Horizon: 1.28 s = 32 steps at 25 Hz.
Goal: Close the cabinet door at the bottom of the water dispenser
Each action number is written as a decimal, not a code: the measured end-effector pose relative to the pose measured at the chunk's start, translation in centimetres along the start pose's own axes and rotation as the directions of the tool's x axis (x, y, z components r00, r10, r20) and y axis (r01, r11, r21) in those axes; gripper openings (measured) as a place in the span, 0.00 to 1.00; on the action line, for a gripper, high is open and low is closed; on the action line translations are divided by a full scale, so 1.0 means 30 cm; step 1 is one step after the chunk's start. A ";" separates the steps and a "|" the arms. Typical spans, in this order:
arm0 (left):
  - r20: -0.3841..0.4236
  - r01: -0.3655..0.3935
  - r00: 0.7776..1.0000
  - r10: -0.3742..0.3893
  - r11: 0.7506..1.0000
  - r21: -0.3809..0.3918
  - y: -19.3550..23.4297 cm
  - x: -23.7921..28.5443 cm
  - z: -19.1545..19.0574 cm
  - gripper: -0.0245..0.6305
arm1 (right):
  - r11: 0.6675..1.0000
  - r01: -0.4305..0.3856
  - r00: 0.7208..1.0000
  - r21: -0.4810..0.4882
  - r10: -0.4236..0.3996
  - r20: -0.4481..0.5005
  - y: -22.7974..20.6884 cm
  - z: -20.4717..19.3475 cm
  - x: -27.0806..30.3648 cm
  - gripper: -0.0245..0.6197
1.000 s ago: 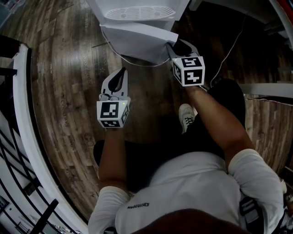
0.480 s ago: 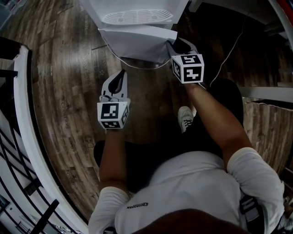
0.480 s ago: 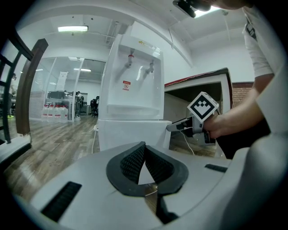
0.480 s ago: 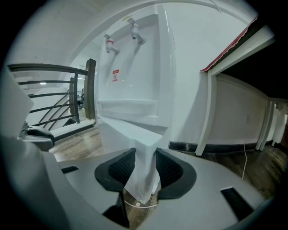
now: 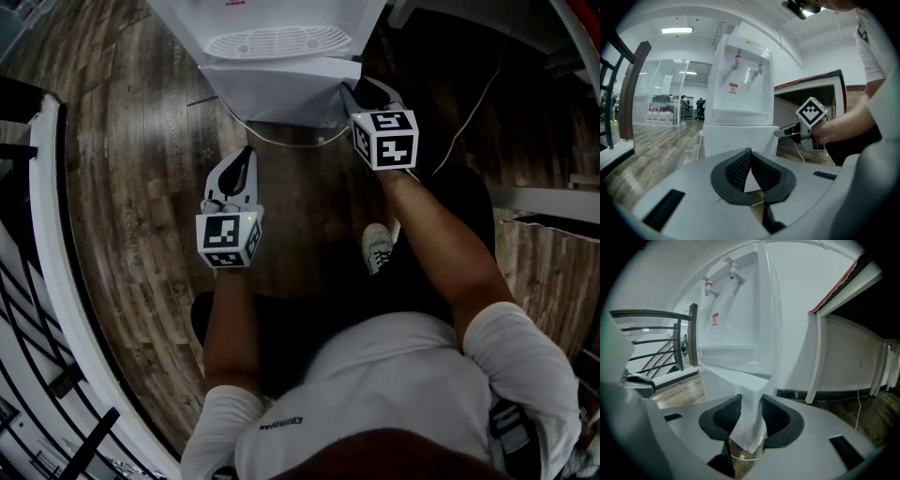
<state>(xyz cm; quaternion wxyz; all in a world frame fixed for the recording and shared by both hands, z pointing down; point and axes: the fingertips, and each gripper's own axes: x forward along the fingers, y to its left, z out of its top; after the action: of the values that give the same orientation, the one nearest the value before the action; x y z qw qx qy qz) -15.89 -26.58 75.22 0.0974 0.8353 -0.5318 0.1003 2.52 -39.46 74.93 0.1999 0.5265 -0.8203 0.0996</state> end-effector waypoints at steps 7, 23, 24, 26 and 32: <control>-0.018 0.005 1.000 -0.005 1.000 0.013 -0.014 0.030 -0.003 0.03 | 1.000 -0.015 1.000 0.010 0.015 -0.006 -0.020 0.012 0.023 0.27; -0.034 -0.015 0.999 0.016 0.999 0.035 -0.025 0.027 -0.008 0.03 | 0.999 -0.025 1.000 0.023 0.024 0.016 -0.063 0.037 0.081 0.26; -0.033 -0.016 0.999 0.017 0.999 0.034 -0.025 0.026 -0.007 0.03 | 0.999 -0.025 1.000 0.023 0.024 0.017 -0.067 0.040 0.084 0.26; -0.032 -0.021 0.999 0.022 0.999 0.030 -0.021 0.025 -0.004 0.03 | 0.999 -0.025 1.000 0.025 0.024 0.017 -0.072 0.042 0.091 0.25; -0.031 -0.022 0.999 0.023 1.000 0.022 -0.017 0.027 -0.005 0.03 | 0.999 -0.031 0.999 0.021 0.030 0.020 -0.076 0.048 0.105 0.25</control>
<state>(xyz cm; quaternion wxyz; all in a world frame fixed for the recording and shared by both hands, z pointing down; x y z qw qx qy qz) -15.11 -27.02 75.56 0.0954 0.8286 -0.5385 0.1201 3.11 -43.56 74.90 0.1849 0.5169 -0.8290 0.1063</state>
